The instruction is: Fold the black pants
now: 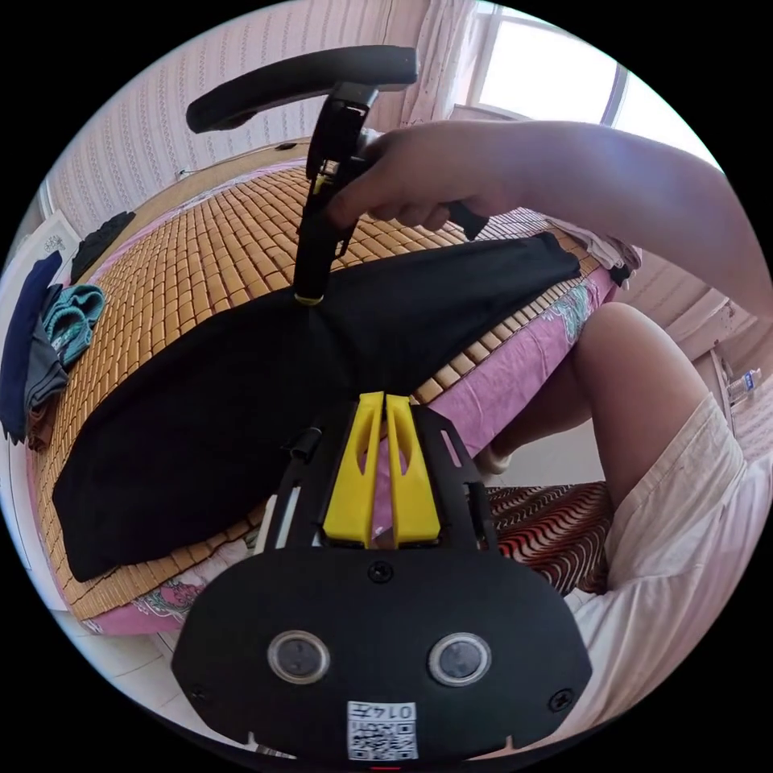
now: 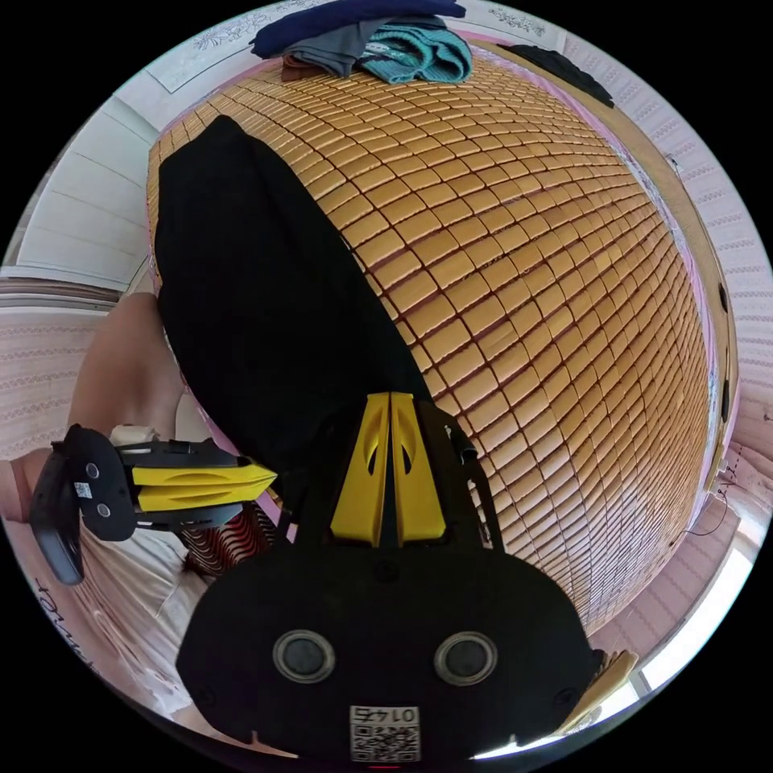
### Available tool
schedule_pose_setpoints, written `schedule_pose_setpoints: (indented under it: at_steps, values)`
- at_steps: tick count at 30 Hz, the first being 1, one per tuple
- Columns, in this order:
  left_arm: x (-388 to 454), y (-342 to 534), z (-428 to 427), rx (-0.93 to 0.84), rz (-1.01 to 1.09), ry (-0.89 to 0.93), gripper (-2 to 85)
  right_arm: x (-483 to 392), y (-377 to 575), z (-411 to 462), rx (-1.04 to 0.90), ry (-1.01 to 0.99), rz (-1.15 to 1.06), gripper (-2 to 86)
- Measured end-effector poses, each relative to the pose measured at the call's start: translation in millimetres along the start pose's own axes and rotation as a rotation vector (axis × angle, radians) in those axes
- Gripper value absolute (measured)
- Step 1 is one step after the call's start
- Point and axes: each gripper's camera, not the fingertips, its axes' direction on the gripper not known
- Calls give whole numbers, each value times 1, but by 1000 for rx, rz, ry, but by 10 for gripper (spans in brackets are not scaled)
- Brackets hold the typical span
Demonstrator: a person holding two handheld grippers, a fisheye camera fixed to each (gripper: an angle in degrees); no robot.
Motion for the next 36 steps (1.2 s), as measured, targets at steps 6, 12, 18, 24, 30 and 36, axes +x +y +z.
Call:
schedule_pose_setpoints:
  at_steps: [6, 12, 18, 24, 30, 36]
  values:
    - [-5, 1, -7, 2, -3, 23, -10, -7, -11, -1, -78, 29, -33, -5]
    - [-9, -2, -10, 3, -3, 33, -10, -18, 2, 6, -70, 50, -13, -4]
    - [-8, -4, -18, 32, 12, 22, -6, -13, 102, 2, 190, -78, 227, -3]
    - [-7, -16, -27, 43, 11, 47, 22, 7, 322, 18, 299, -23, 674, 22]
    - [-22, -37, -44, 75, -56, 61, 45, 34, 537, 64, 238, 10, 1203, 117]
    - [-57, -52, -56, 46, -144, -7, 48, 41, 597, 127, 267, -193, 1291, 125]
